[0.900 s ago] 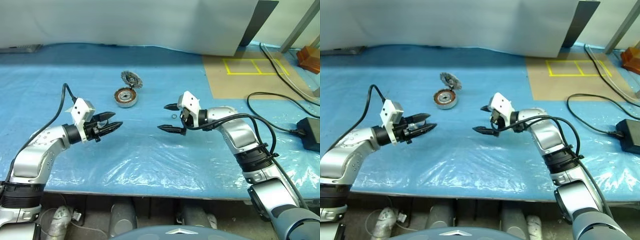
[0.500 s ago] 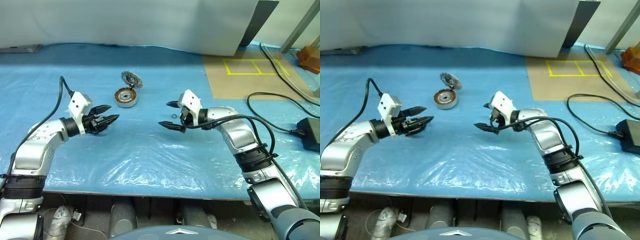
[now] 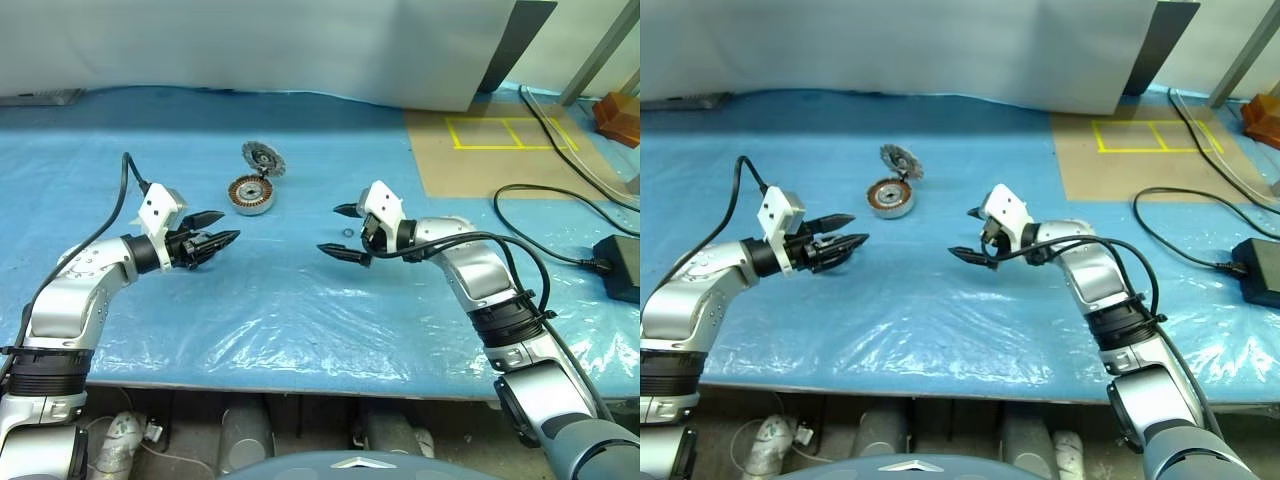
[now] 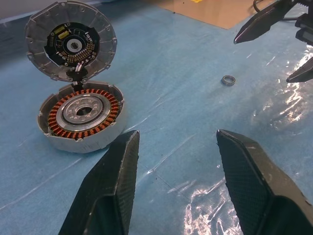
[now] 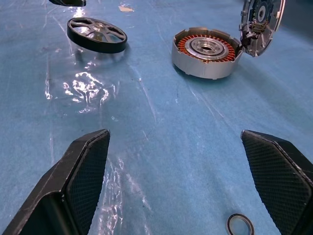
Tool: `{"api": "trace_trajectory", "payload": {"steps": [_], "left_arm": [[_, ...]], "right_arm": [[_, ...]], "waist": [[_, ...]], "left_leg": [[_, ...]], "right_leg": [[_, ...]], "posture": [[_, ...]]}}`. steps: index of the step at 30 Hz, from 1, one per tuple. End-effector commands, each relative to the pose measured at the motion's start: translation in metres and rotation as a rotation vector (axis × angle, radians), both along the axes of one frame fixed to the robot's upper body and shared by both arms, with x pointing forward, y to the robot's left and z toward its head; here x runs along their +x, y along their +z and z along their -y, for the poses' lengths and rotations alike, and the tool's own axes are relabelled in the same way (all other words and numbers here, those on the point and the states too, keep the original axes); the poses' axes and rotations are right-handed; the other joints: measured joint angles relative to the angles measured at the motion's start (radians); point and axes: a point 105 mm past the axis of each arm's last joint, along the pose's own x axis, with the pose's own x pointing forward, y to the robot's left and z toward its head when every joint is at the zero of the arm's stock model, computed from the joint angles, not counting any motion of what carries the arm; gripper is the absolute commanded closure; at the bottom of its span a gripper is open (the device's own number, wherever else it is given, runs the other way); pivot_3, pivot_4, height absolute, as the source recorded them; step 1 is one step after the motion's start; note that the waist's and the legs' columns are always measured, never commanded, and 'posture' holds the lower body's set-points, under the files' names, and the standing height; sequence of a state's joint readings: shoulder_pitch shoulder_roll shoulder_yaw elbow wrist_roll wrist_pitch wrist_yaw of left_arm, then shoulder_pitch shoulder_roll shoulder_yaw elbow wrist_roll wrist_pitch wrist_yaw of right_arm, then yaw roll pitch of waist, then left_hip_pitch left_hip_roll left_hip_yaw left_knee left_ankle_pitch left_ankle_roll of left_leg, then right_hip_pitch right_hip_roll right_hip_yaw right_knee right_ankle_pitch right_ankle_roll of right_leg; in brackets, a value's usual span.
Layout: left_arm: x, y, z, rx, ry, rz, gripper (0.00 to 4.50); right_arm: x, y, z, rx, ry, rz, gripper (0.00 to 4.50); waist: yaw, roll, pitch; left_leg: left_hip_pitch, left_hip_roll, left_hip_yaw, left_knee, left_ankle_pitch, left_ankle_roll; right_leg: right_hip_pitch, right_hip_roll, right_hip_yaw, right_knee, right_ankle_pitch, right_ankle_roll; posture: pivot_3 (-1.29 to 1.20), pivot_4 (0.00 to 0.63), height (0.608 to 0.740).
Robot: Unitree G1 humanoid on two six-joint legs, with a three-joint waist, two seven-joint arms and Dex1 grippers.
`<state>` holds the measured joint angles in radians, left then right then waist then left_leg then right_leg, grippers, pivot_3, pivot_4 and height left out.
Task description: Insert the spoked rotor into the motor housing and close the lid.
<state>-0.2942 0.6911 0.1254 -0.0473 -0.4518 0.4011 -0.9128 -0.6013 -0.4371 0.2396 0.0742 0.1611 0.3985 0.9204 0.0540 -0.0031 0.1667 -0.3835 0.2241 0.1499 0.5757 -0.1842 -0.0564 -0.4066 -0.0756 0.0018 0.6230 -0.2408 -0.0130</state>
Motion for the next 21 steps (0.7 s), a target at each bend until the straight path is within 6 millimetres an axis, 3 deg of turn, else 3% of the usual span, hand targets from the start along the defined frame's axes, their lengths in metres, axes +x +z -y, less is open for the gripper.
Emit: {"api": "trace_trajectory", "payload": {"steps": [1, 7, 15, 21], "left_arm": [[0.0, 0.012, 0.002, 0.01, -0.016, 0.045, 1.86], [0.001, 0.008, 0.001, 0.015, -0.013, 0.041, 1.86], [0.029, 0.025, 0.002, 0.075, -0.019, 0.056, 1.86], [0.068, 0.023, 0.001, 0.381, -0.111, 0.049, 1.86]], "right_arm": [[-0.001, 0.019, -0.001, 0.038, 0.016, 0.061, 0.0], [-0.001, 0.02, -0.002, 0.048, 0.016, 0.065, 0.0], [0.002, 0.019, -0.003, 0.052, 0.002, 0.07, 0.0], [0.003, 0.014, -0.001, 0.054, -0.024, 0.073, 0.0]], "waist": [[0.0, 0.0, 0.0], [0.0, 0.0, 0.0], [0.013, 0.0, 0.0], [0.019, 0.0, 0.0]], "left_leg": [[0.0, 0.0, 0.0, 0.0, 0.0, 0.0], [0.0, 0.0, 0.0, 0.0, 0.0, 0.0], [0.0, 0.0, 0.0, 0.001, 0.0, 0.0], [0.0, -0.001, 0.0, 0.001, 0.0, 0.0]], "right_leg": [[0.0, 0.0, 0.0, 0.0, 0.0, 0.0], [0.0, 0.0, 0.0, 0.0, 0.0, 0.0], [0.0, 0.0, 0.0, 0.001, 0.0, 0.0], [0.0, 0.0, 0.0, 0.001, 0.001, 0.002]], "posture": [[0.0, 0.15, 0.74], [0.0, 0.15, 0.74], [0.0, 0.15, 0.74], [0.0, 0.15, 0.74]]}}
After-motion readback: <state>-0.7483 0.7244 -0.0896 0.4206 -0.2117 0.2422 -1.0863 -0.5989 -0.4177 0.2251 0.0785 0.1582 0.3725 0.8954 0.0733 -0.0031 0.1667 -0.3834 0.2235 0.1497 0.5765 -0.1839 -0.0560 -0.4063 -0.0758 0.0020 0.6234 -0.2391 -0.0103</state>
